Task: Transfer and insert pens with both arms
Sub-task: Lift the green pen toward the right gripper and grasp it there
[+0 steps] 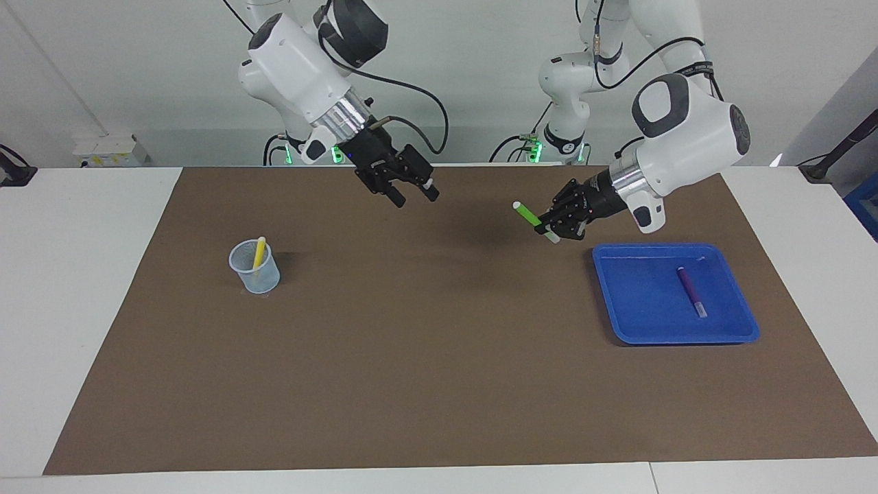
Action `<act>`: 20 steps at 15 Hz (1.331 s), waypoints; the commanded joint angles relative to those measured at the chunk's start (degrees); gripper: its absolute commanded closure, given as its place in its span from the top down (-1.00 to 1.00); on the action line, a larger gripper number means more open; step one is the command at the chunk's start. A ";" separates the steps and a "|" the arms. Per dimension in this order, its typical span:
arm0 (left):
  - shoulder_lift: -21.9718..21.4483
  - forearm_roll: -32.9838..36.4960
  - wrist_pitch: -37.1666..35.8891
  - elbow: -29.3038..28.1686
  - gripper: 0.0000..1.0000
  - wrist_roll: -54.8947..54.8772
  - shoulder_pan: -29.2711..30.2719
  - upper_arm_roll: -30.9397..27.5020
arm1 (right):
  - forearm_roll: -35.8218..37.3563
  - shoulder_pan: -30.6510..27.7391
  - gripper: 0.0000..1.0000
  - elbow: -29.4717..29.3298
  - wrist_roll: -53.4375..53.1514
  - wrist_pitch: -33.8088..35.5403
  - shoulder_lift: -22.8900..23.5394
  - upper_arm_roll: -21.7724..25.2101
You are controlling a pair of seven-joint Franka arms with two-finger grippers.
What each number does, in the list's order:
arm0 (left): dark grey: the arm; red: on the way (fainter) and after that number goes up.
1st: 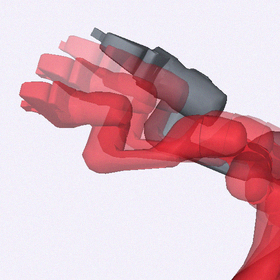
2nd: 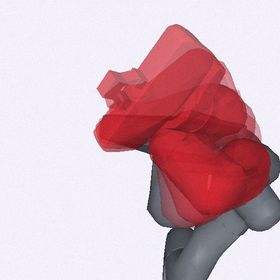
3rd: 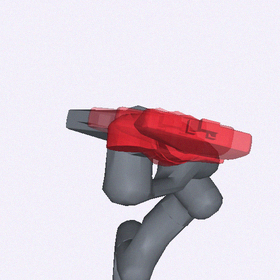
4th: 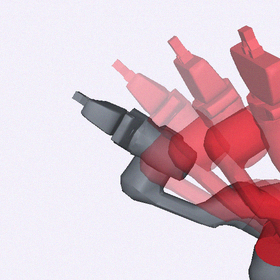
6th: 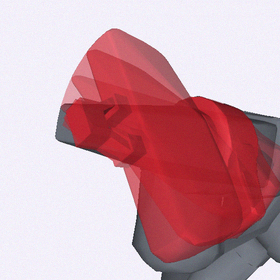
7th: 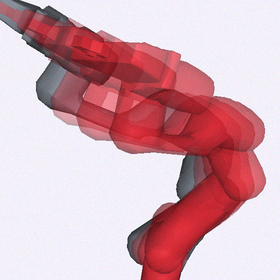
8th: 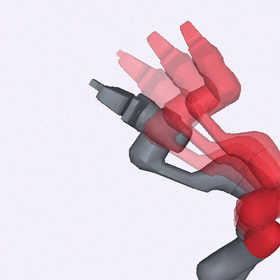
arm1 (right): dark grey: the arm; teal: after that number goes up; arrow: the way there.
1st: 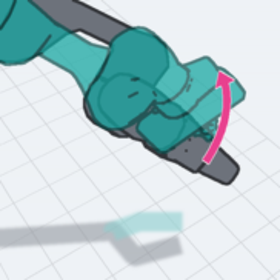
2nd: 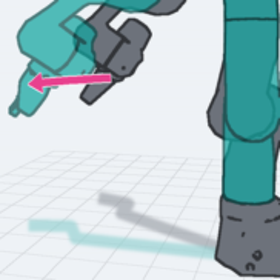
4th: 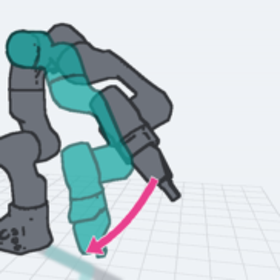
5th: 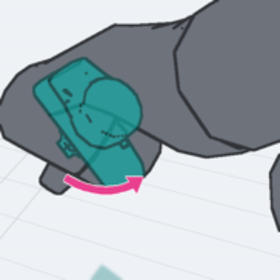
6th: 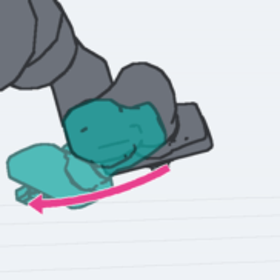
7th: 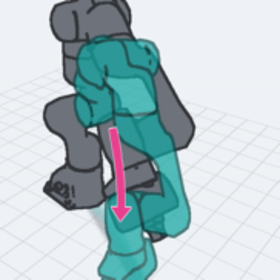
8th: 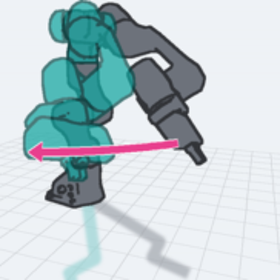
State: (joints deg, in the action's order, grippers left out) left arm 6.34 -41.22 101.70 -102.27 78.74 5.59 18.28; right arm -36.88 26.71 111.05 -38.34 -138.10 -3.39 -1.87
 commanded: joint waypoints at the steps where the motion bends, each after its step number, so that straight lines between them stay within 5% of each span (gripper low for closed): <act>1: -2.74 -3.67 -0.36 -3.28 -1.00 3.26 -0.76 -0.61 | -0.29 2.64 1.00 -0.31 -0.43 -1.03 0.49 0.11; 9: -4.59 -10.18 -0.35 -6.45 -1.00 5.55 -1.46 -0.70 | 0.40 8.36 1.00 -0.48 -0.07 -10.78 5.23 0.11; 17: -4.94 -10.63 -0.27 -6.89 -1.00 5.64 -2.78 -0.70 | 2.08 8.80 1.00 -3.47 -0.51 -10.88 6.81 0.11; 20: -4.94 -11.16 -0.27 -6.89 -1.00 5.64 -2.69 -0.70 | 8.03 8.80 0.92 -3.21 -0.16 -5.20 6.29 0.11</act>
State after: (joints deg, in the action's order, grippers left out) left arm 3.47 -50.93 101.59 -107.26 83.59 3.27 18.28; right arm -32.95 35.43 108.84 -38.32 -147.11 2.37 -1.87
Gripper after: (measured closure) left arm 0.819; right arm 0.000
